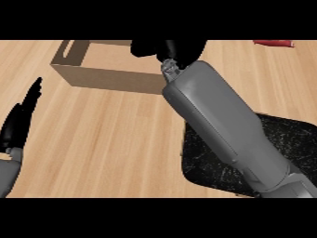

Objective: Pick the lemon from the tray and place it in the cardboard box

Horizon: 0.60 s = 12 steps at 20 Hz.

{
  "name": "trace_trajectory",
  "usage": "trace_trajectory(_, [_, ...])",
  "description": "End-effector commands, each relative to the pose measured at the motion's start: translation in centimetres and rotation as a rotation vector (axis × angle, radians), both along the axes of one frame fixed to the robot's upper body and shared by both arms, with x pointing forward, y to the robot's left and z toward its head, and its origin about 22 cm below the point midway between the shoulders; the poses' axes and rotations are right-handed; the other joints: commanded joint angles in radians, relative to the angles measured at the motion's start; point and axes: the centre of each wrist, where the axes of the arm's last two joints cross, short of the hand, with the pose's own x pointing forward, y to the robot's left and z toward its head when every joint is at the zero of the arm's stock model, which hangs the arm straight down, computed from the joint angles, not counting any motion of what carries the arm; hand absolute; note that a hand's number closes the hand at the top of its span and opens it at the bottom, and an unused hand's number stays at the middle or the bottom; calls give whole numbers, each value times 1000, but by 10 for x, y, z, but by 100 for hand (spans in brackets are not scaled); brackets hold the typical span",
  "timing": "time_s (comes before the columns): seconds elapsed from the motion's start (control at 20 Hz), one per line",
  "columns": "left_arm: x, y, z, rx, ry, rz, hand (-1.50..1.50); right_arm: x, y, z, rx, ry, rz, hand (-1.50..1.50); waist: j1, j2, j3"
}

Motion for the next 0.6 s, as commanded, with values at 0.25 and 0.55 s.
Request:
trace_trajectory(0.25, [10,-11,2,5,-4,-40,0,42,-6,-12,150,65,-160,150,29,22,0])
trace_trajectory(0.55, [13,-14,5,-2,-21,-41,0,59,-23,-32,250,130,-252,-150,39,27,1])
